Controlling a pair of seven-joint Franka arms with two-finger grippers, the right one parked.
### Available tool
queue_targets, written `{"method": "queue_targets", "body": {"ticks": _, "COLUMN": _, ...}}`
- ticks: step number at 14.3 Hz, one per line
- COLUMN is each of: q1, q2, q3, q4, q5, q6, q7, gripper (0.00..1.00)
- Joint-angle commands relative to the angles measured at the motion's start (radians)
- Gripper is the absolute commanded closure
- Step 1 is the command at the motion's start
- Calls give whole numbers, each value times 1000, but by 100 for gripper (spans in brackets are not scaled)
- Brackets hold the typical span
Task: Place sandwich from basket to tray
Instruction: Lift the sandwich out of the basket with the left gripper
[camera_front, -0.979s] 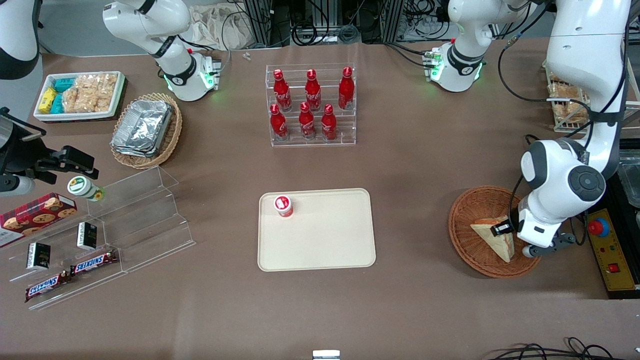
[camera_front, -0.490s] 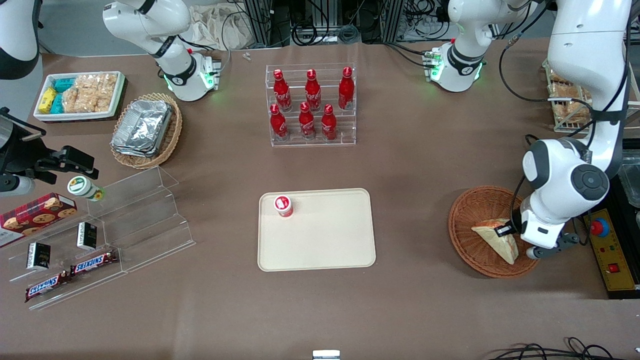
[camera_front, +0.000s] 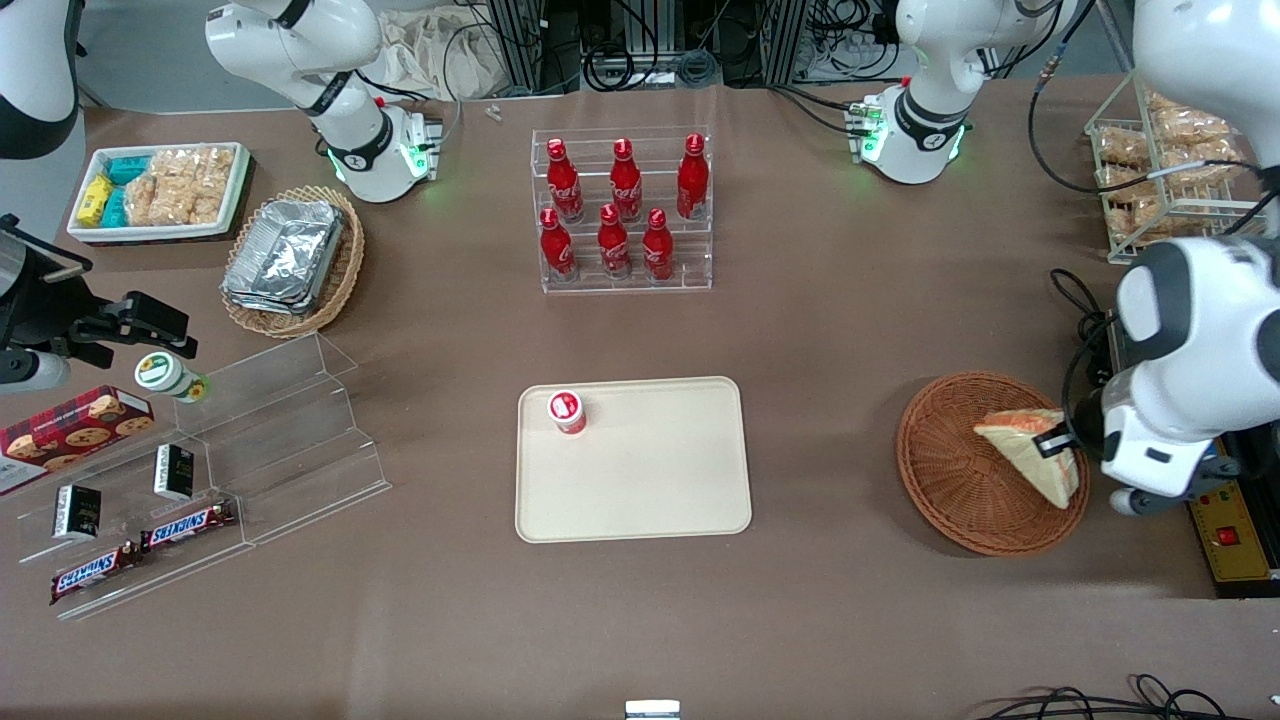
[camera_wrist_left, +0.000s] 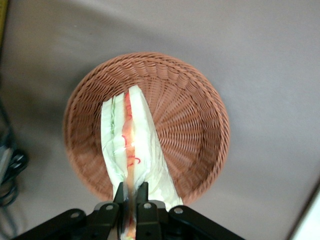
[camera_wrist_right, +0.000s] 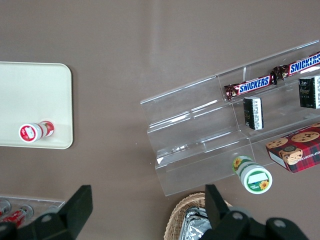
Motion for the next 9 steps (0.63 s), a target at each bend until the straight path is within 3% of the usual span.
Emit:
{"method": "queue_targets", "body": {"ticks": 1, "q1": -11, "q2": -7, "q3": -12, "q4": 131, "q5": 3, "q6": -170, "q7": -3, "gripper": 94}}
{"method": "queue_targets", "body": {"ticks": 9, "q1": -12, "q2": -39, "q3": -213, "q4": 168, "q5": 9, "q6": -254, "q7": -15, "gripper": 94}}
